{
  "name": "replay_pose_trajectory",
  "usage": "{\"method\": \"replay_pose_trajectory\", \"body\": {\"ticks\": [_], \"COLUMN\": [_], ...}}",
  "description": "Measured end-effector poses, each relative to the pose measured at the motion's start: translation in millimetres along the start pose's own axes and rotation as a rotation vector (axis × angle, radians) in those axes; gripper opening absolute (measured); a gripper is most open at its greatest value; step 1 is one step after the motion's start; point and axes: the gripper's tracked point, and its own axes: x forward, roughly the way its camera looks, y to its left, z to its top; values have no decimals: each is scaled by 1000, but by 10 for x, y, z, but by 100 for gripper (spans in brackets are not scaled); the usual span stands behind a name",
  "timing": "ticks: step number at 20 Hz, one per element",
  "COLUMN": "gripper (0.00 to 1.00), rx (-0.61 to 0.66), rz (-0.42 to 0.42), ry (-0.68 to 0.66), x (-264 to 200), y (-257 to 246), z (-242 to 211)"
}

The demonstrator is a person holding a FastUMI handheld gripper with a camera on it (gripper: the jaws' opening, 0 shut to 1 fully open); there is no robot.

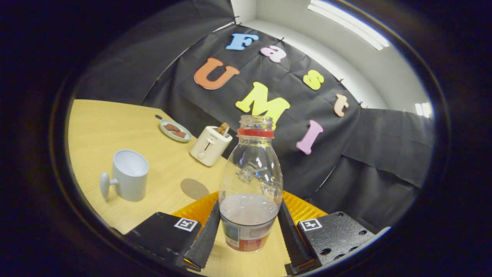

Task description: Take the bottle from table, then pour the juice into the cup, finally place the bottle on the coaster

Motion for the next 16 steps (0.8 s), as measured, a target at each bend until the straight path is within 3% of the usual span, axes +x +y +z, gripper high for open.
{"method": "replay_pose_trajectory", "body": {"ticks": [12,16], "gripper": [81,82], "rx": [-521,-615], "rz": [-16,-18], "ry": [-1,-5], "x": [53,49], "y": [241,271], "z": [134,141]}}
